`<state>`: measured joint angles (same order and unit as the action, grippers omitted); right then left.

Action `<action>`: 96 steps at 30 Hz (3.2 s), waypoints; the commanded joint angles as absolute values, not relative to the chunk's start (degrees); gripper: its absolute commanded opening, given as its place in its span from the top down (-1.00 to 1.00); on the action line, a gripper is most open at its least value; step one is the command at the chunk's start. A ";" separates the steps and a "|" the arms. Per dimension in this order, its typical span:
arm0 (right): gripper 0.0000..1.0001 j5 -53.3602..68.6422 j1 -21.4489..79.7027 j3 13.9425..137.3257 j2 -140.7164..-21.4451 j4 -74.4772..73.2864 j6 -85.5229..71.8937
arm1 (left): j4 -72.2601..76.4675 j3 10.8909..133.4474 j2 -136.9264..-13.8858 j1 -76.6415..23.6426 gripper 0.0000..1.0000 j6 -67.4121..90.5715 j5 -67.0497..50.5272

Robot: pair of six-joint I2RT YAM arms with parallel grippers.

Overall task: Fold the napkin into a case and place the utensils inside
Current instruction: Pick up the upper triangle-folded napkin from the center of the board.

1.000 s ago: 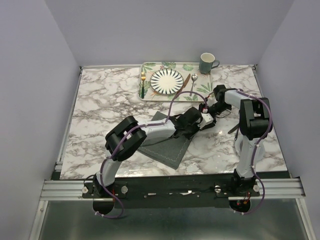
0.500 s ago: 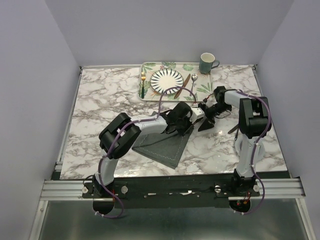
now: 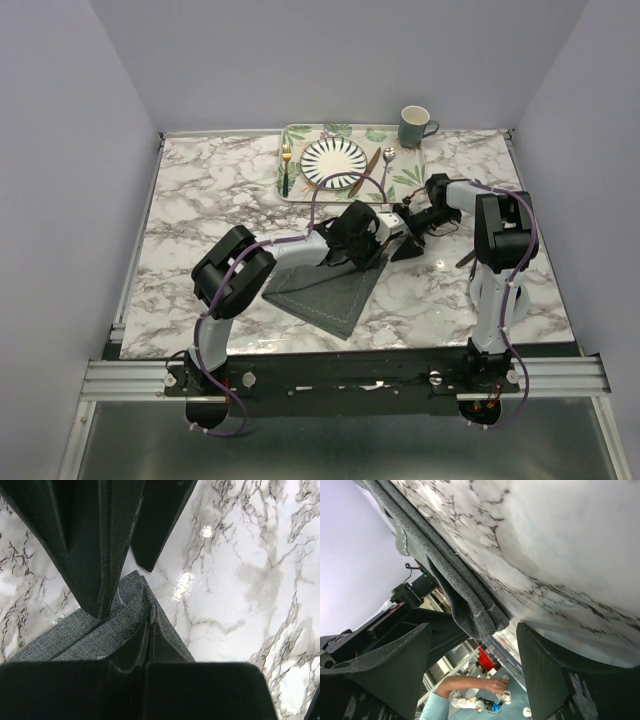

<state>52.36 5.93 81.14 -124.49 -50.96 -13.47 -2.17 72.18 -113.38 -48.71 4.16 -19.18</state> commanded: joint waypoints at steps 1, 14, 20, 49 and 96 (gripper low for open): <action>-0.55 51.15 6.42 80.42 -128.76 -47.11 -11.25 | -0.35 71.81 -110.92 -47.99 1.00 6.42 -22.06; -0.53 49.57 7.38 79.72 -128.94 -46.93 -7.83 | 3.25 71.28 -109.95 -46.58 1.00 8.79 -24.96; -0.44 52.12 8.00 79.98 -128.94 -46.93 -7.21 | 3.34 71.54 -110.56 -46.41 1.00 8.96 -26.19; 0.99 43.43 11.86 87.01 -129.99 -52.03 3.42 | -30.66 70.84 -101.77 -25.49 0.30 -15.46 -29.00; 0.99 27.86 21.09 80.16 -112.59 -40.78 31.64 | -34.28 79.45 -117.94 -10.28 -0.41 -8.62 -50.96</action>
